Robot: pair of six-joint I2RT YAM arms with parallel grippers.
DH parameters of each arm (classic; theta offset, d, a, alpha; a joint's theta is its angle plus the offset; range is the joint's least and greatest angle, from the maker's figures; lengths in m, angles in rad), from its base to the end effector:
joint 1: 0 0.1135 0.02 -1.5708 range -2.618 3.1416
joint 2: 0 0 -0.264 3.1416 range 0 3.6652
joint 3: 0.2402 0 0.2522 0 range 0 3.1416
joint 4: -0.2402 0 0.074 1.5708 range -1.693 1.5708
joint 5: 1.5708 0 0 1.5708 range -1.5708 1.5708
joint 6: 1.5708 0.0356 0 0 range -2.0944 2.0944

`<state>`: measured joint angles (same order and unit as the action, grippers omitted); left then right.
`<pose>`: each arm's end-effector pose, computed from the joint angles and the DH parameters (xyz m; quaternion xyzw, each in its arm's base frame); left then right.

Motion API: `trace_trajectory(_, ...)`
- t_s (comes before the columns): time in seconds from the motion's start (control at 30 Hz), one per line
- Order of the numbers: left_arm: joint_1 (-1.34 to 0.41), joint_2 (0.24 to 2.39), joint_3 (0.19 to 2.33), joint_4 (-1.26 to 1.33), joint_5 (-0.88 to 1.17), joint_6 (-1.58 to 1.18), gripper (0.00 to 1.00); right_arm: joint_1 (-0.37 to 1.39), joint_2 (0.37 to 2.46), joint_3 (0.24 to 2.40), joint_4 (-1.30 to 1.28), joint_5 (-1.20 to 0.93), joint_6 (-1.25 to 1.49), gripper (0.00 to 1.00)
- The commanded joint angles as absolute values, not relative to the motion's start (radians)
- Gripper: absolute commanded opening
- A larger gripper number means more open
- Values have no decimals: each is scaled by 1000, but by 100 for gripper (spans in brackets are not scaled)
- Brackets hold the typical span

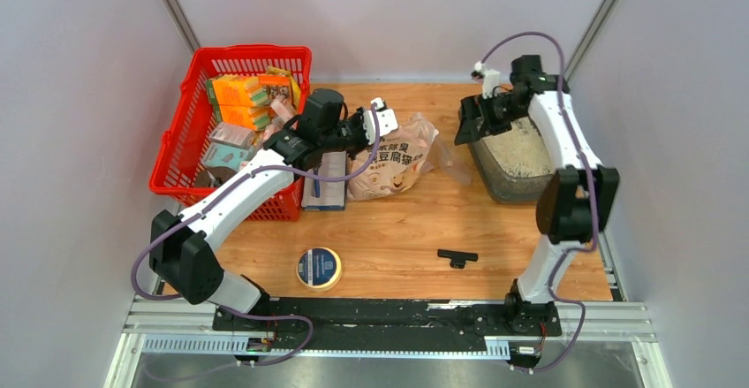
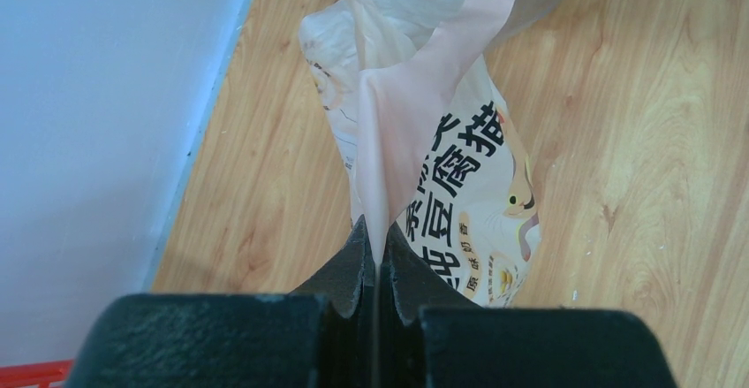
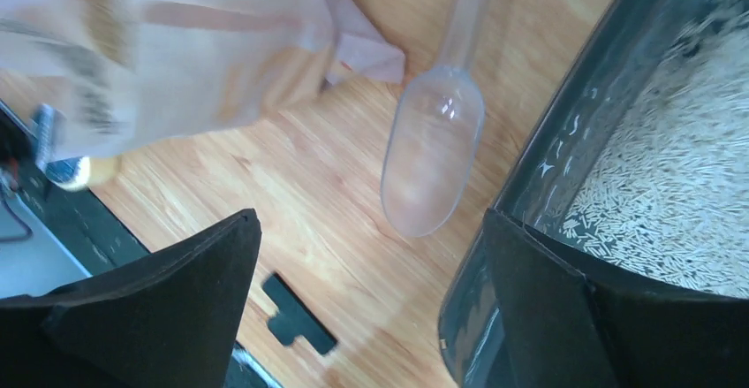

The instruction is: Fill the litter box with clean litter

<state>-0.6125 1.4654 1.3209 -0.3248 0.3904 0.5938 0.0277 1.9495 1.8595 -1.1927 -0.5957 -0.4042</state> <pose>0.2693 -0.2058 0.3518 0.5578 0.6309 -0.1701 0.5118 0.3957 0.0309 0.2973 -0.2439 0.9151 0.2596 0.1892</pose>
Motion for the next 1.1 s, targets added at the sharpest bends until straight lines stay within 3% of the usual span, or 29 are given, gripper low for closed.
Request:
trace_trajectory(0.0, -612, 1439, 1338, -296, 428, 601, 0, 9, 1671, 1638, -722, -852, -163, 100)
trace_trajectory(0.2, -597, 1416, 1335, -275, 425, 554, 0, 40, 1588, 1484, -620, -1005, -240, 99)
trace_trajectory(0.5, -572, 1397, 1339, -281, 451, 503, 0, 113, 1513, 1253, -479, -951, -379, 90)
trace_trajectory(1.07, -557, 1401, 1347, -279, 440, 451, 0, 235, 1528, 1204, -275, -919, -331, 82)
